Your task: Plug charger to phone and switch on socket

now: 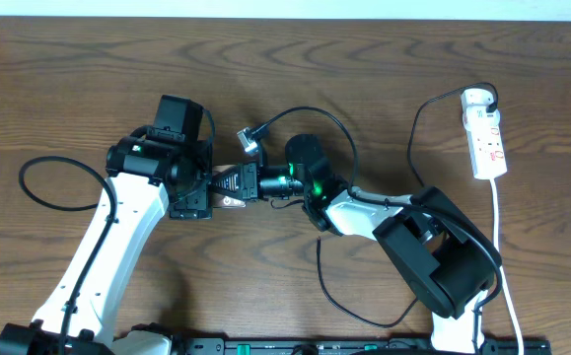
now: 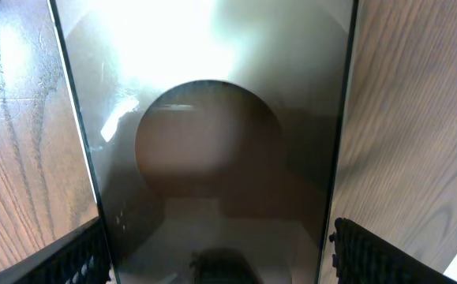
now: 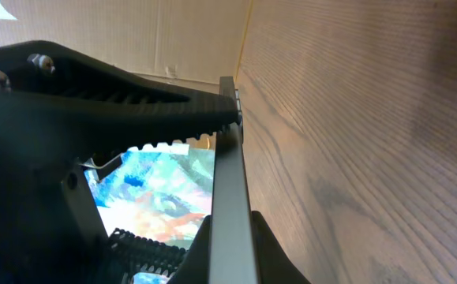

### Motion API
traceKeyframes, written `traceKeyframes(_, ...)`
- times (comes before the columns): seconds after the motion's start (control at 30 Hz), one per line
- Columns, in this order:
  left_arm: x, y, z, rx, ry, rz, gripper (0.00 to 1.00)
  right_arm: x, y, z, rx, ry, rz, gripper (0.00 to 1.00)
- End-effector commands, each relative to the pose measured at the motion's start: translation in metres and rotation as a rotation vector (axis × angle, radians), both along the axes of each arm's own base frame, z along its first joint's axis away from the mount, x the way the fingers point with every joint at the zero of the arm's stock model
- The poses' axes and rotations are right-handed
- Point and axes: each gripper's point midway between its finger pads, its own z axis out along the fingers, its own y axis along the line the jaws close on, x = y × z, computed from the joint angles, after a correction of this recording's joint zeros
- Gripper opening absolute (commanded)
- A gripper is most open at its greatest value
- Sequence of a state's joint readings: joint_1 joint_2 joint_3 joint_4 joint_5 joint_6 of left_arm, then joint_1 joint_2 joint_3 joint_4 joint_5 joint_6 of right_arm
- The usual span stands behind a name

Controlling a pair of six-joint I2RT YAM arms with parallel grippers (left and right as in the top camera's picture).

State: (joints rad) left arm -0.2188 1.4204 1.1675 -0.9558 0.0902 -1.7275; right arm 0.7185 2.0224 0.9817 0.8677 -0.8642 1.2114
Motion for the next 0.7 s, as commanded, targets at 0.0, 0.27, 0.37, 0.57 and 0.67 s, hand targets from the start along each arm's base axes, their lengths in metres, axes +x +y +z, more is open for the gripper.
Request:
traceKeyframes(0.0,0.001,0.001,0.002,0.013,-0.002,-0.005,0.86,0.002,0.002,0.008,0.015,-0.012,-0.011,0.01)
traceKeyframes(0.27,0.001,0.001,0.002,0.013,-0.002,-0.006,0.86,0.003,0.002,0.008,0.015,-0.012,-0.012,0.01)
traceKeyframes(0.37,0.001,0.001,0.002,0.015,-0.002,-0.012,0.86,0.003,0.002,0.008,0.015,-0.013,-0.013,0.01)
traceKeyframes(0.57,0.001,0.000,0.002,0.024,-0.007,-0.073,0.86,0.010,-0.003,0.008,0.014,-0.013,-0.028,0.01)
traceKeyframes(0.67,0.000,-0.006,0.002,-0.009,-0.001,-0.087,0.87,0.015,-0.007,0.008,0.013,-0.013,-0.040,0.01)
